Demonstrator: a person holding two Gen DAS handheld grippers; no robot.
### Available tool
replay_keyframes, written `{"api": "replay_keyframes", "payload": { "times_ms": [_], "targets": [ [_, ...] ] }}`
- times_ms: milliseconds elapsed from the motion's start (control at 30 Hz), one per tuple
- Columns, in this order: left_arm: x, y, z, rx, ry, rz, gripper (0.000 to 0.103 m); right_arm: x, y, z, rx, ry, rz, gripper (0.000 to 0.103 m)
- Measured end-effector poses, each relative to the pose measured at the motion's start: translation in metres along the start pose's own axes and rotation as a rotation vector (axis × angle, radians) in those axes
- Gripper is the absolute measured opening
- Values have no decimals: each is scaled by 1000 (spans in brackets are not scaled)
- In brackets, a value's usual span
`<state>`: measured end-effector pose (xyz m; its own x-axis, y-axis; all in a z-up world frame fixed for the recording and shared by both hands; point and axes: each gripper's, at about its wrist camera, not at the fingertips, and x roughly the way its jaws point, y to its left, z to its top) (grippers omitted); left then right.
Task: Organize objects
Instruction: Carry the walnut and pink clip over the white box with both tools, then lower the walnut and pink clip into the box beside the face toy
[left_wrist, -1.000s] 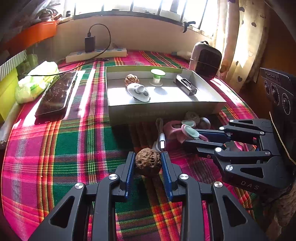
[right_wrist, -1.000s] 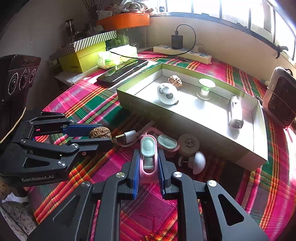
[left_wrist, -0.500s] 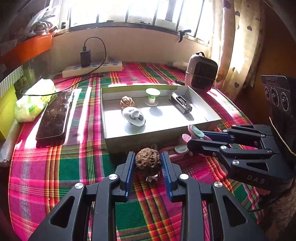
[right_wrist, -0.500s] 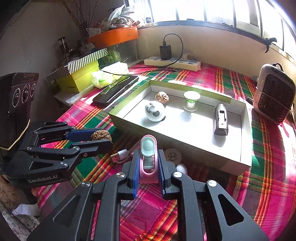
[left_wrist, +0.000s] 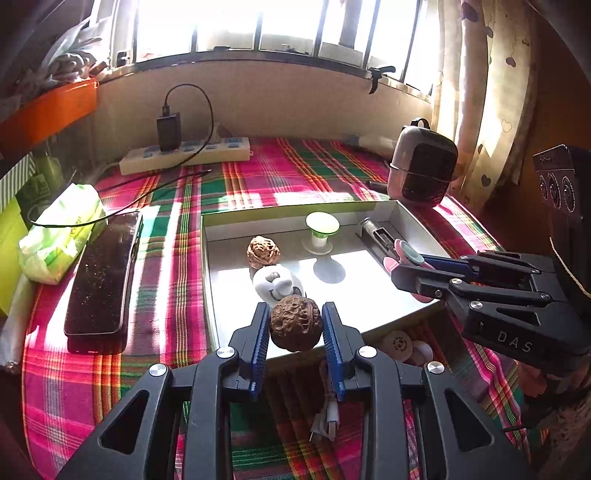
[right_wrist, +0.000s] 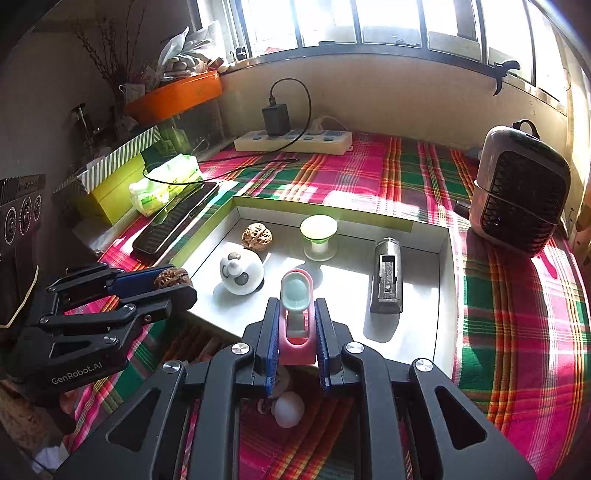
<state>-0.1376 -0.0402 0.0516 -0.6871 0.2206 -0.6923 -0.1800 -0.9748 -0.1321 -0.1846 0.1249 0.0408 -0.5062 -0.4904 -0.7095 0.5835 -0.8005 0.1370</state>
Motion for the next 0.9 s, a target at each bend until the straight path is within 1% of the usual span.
{"api": "replay_keyframes", "payload": {
  "times_ms": [100,400,633,900],
  "targets": [
    [10,3,4,3,11,18,26,10,-2,7,-2,10,7,18],
    [30,7,6,-11,40,35,26,44,0,25,-29,63,50,18],
    [37,11,6,-21,54,45,26,66,4,33,-62,103,57,18],
    [39,12,6,-19,53,48,26,79,2,36,-67,128,60,18]
  ]
}}
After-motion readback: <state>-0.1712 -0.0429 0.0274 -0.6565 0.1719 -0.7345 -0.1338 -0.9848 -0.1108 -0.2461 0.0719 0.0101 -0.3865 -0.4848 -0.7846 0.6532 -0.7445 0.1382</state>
